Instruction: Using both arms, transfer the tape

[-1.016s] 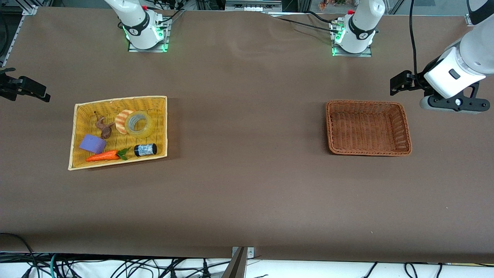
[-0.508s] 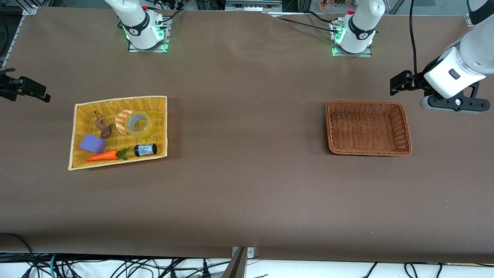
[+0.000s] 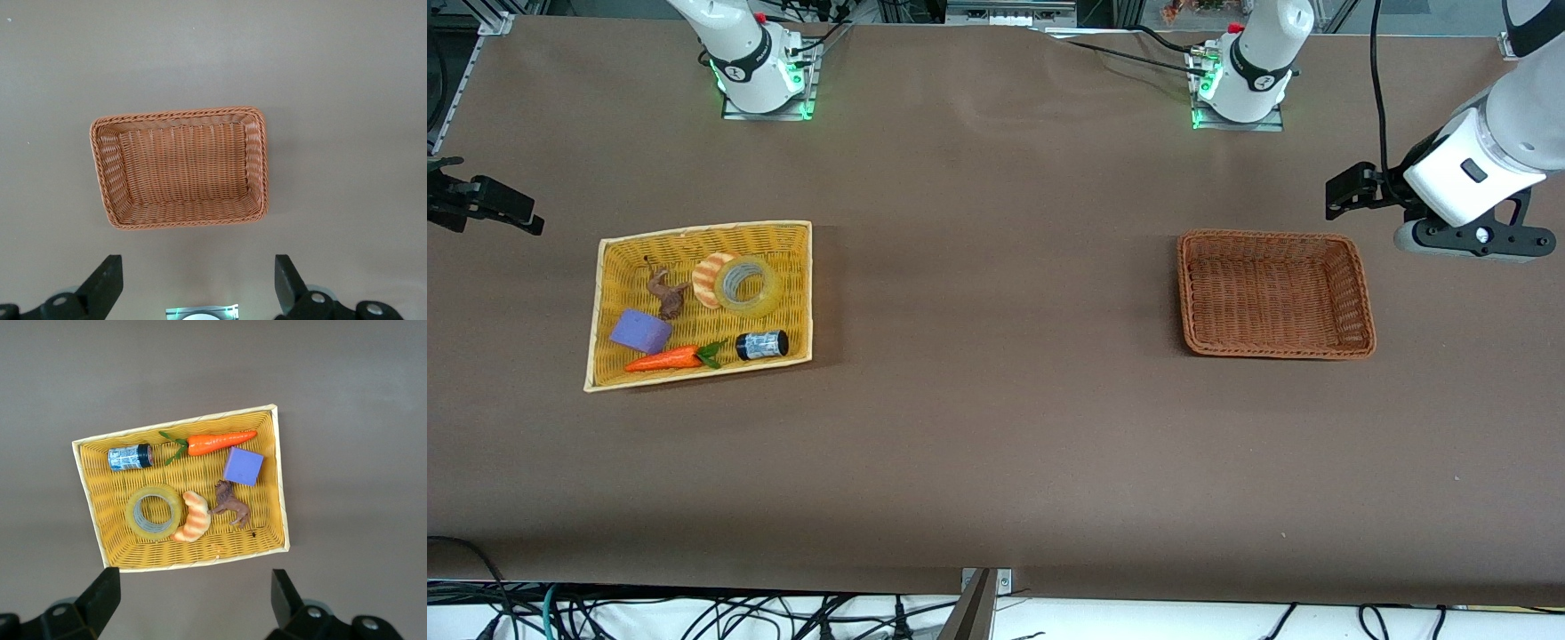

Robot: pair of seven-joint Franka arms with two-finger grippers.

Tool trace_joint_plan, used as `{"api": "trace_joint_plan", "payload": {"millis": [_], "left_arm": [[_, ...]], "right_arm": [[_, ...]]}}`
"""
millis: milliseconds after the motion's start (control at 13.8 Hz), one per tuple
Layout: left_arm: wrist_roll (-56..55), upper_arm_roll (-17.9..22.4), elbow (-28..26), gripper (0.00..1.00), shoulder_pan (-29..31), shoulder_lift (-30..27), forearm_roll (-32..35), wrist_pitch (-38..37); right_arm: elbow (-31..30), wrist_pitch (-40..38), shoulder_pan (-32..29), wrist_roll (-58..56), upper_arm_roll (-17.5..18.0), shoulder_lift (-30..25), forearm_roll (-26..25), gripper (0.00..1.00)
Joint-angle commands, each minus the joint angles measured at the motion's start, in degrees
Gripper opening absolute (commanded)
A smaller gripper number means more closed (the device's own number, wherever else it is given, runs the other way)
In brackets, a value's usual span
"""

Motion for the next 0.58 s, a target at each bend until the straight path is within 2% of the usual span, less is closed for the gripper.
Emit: {"api": "trace_joint_plan", "payload": {"millis": [0,290,508], "left_arm": [[0.59,-0.13,0.78,1.00,0.43,-0.16,-1.13,-1.03],[0.59,-0.13,0.87,1.00,0.52,-0.16,-1.22,-1.46],[0.50,-0.13,0.87,1.00,0.43,-0.08,-1.22,-1.38]], "right_arm": [[1.58,-1.22,-0.53,0.35,0.66,0.48,-0.23,1.00],[1.14,-2.79,-0.35,0.17,0.74,2.24,-0.14,1.00],[0.88,-4.91,2.18,0.70,0.92,4.87,-0.14,1.00]]}}
